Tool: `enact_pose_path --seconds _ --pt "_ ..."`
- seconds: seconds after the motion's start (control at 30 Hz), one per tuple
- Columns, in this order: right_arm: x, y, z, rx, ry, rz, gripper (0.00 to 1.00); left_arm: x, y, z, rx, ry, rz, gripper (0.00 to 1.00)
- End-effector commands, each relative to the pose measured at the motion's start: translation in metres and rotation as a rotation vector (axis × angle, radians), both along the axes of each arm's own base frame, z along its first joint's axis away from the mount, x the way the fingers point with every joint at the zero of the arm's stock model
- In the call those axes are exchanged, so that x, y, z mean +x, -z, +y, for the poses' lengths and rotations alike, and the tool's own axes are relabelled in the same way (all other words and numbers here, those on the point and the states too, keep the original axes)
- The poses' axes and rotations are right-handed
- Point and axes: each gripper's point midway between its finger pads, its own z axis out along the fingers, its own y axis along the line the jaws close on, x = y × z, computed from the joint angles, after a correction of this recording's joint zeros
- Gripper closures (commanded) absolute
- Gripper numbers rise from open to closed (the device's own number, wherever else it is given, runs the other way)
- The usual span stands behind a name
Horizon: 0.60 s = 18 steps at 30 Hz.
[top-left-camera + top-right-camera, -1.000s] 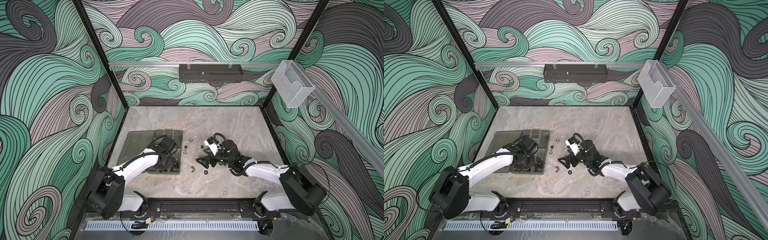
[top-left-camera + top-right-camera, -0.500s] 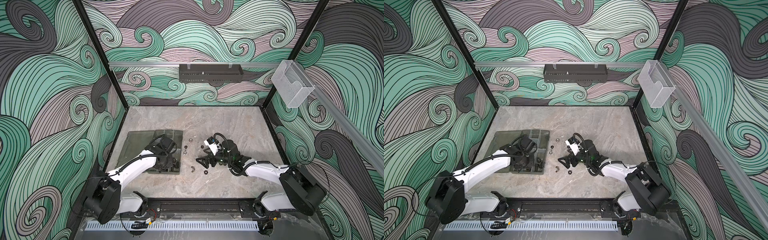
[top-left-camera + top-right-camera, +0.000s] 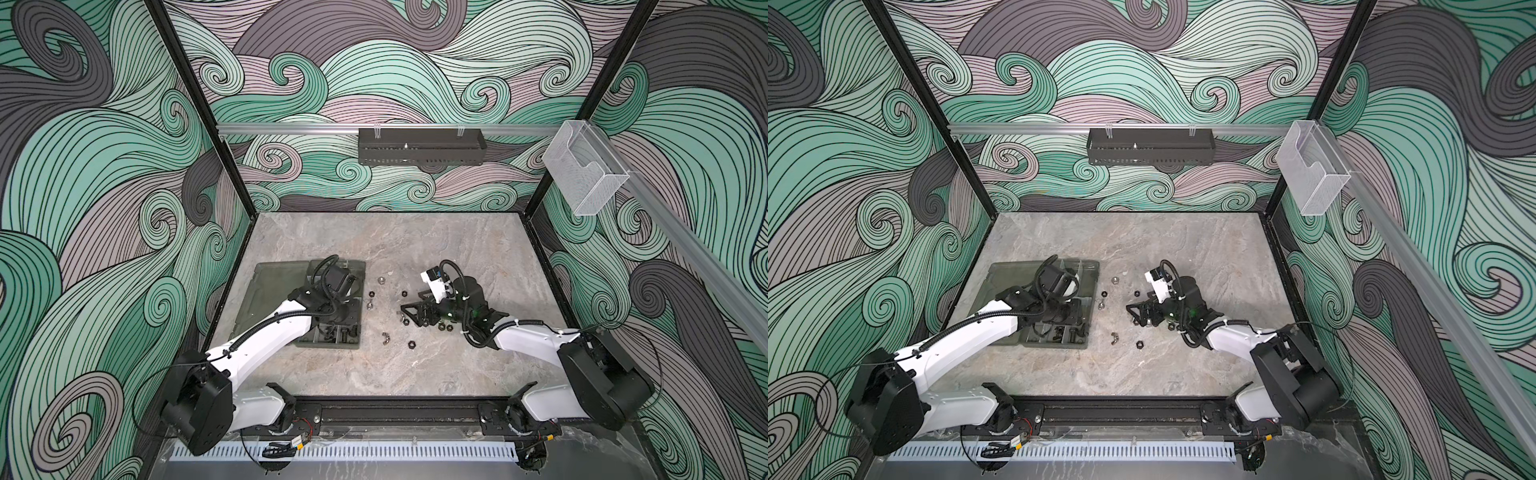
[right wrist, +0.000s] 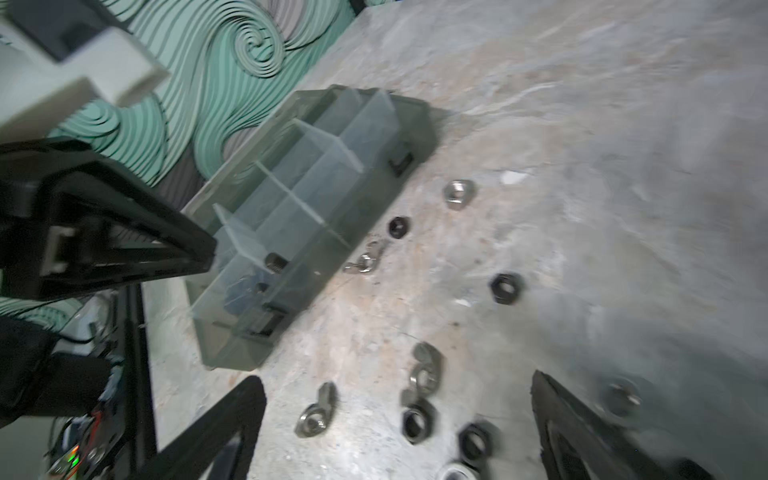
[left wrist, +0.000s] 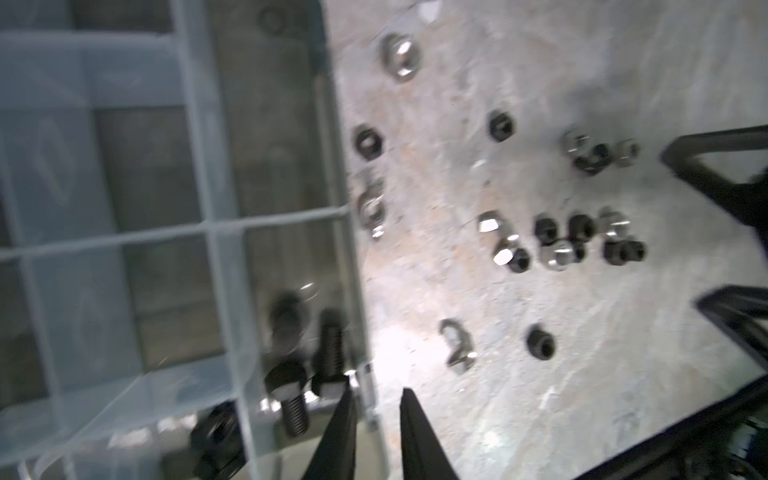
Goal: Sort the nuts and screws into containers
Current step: 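Move the left gripper past the pile while the right gripper nears the nuts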
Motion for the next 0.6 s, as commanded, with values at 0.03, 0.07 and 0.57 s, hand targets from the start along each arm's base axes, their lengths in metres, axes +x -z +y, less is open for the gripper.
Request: enact_pose_path --seconds 0.03,0.07,0.57 --pt "0.018 0.005 -0.068 0.004 0.325 0.022 0.01 0.026 -0.016 -0.085 -0.101 0.271 -0.093 0.76" --pt "0.019 0.007 -0.08 0.0 0.375 0.024 0.01 0.028 -0.012 -0.103 -0.108 0.333 -0.092 0.75" --pt "0.001 0.007 -0.12 0.016 0.485 0.06 0.01 0.049 0.029 -0.219 -0.241 0.759 -0.231 0.61"
